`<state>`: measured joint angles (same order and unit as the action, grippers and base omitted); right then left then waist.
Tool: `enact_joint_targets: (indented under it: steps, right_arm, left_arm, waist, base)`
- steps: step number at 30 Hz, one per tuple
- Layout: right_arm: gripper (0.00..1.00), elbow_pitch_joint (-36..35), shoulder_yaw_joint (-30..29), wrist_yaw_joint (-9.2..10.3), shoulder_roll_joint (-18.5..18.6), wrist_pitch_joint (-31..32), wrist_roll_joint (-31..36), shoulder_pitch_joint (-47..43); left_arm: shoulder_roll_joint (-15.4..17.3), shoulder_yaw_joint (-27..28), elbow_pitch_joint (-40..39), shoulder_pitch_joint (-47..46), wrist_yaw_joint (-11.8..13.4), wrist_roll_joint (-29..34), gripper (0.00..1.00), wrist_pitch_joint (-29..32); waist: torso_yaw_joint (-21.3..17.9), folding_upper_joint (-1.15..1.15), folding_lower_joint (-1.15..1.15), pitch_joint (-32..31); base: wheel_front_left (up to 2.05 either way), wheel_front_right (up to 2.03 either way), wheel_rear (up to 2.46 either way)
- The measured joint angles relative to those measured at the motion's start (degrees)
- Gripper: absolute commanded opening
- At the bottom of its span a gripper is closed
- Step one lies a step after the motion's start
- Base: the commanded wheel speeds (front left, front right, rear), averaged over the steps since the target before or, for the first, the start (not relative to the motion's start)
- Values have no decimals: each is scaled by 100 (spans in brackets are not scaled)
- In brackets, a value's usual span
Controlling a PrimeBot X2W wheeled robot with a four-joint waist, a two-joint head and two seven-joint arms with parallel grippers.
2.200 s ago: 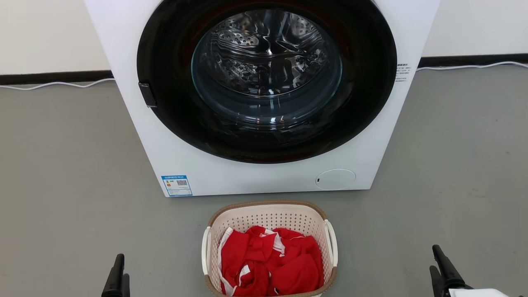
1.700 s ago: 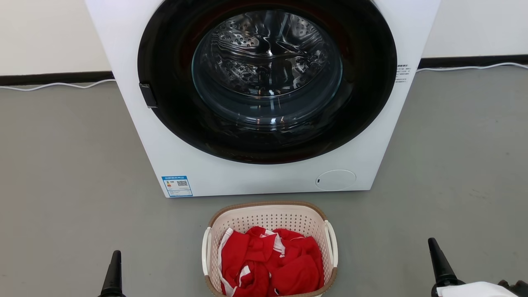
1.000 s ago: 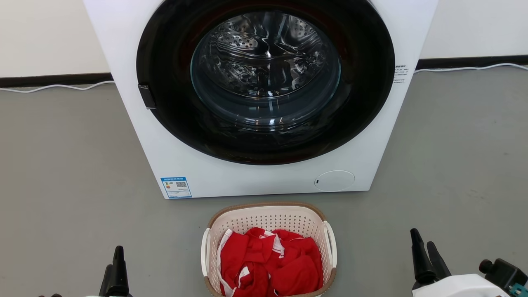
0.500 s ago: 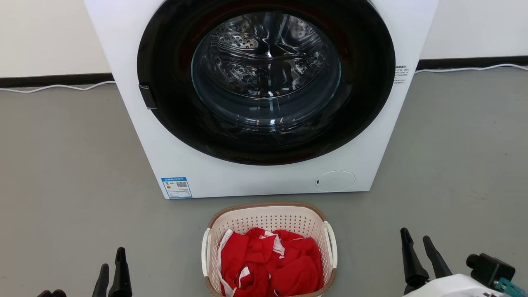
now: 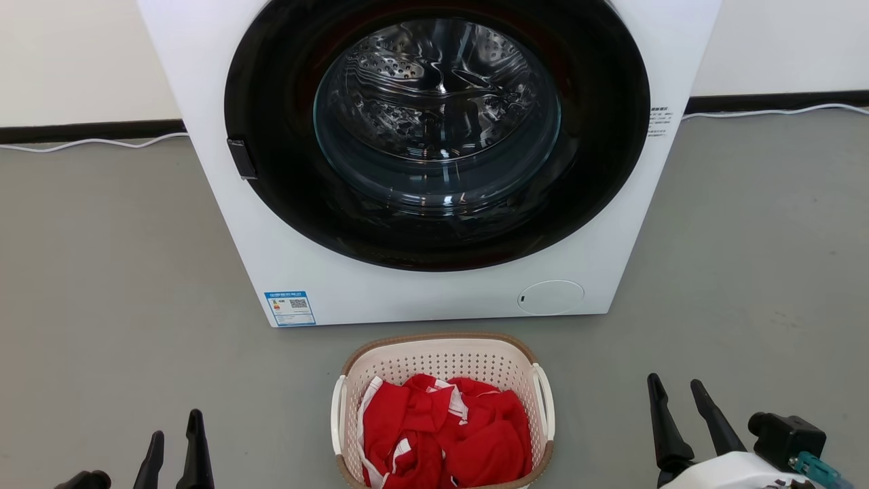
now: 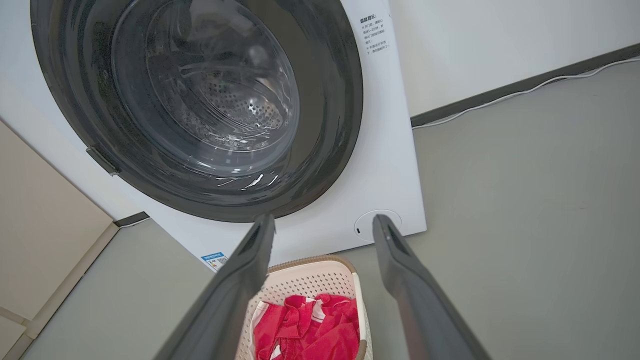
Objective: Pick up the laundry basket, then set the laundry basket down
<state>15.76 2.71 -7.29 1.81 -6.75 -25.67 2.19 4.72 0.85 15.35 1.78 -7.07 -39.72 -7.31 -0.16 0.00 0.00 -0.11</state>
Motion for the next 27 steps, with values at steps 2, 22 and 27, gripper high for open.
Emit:
enact_joint_targets:
  steps: [2, 22, 27]
  right_arm:
    - [100, 7, -1, 0, 2, -62, 132, 0]
    - [100, 156, 23, 0, 14, -393, 1515, 0]
    - [100, 192, 60, 0, 19, -459, 1834, 2]
  left_arm:
    - [5, 4, -4, 42, 0, 185, 100, -43]
    - [60, 2, -140, 127, -7, 1577, 100, -360]
    - [97, -18, -129, 163, -8, 1890, 100, -447]
  waist:
    - [1, 0, 0, 0]
    - [-6, 0, 0, 34]
    - [-12, 0, 0, 60]
  base:
    - [0, 0, 0]
    - [0, 0, 0]
    - [0, 0, 0]
